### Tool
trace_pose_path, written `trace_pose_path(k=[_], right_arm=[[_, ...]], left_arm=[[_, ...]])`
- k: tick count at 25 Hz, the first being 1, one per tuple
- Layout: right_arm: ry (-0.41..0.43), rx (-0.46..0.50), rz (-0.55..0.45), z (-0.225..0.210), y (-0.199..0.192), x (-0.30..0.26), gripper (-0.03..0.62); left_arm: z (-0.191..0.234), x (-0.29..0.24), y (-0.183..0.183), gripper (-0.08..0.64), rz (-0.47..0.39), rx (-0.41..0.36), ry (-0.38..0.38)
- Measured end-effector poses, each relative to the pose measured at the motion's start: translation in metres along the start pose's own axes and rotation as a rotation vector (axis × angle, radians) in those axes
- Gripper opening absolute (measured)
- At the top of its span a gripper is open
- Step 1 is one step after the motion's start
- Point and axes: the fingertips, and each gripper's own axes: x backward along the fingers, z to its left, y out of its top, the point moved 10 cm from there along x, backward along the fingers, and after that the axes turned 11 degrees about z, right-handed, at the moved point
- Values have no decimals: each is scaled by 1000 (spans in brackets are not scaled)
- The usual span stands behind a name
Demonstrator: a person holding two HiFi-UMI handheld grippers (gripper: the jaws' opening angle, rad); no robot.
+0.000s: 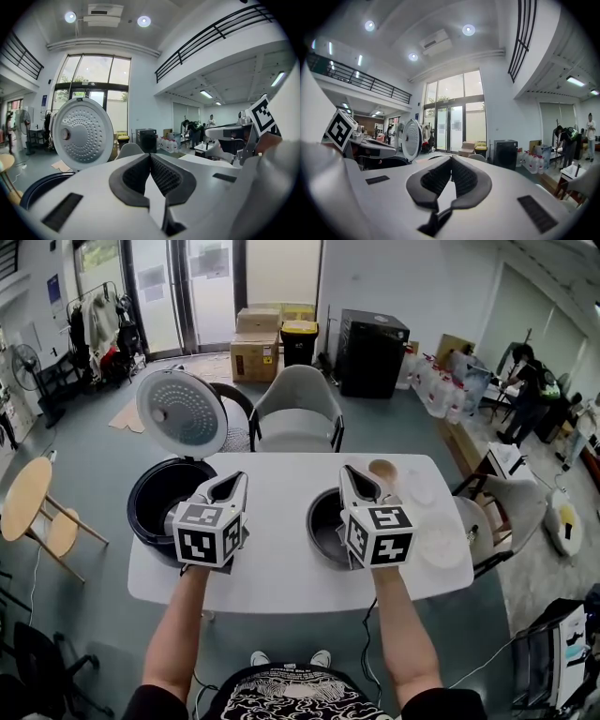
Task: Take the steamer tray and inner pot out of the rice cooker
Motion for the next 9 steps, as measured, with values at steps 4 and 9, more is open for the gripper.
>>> trace_pose_path(k=[4,9], right_arm=[[-1,6,-3,1,1,1,14],[-1,7,-5,-2,-7,4,14]], left_arm=[[2,-1,0,13,3,-5,2],[-2,-1,-5,12,-4,-2,7]])
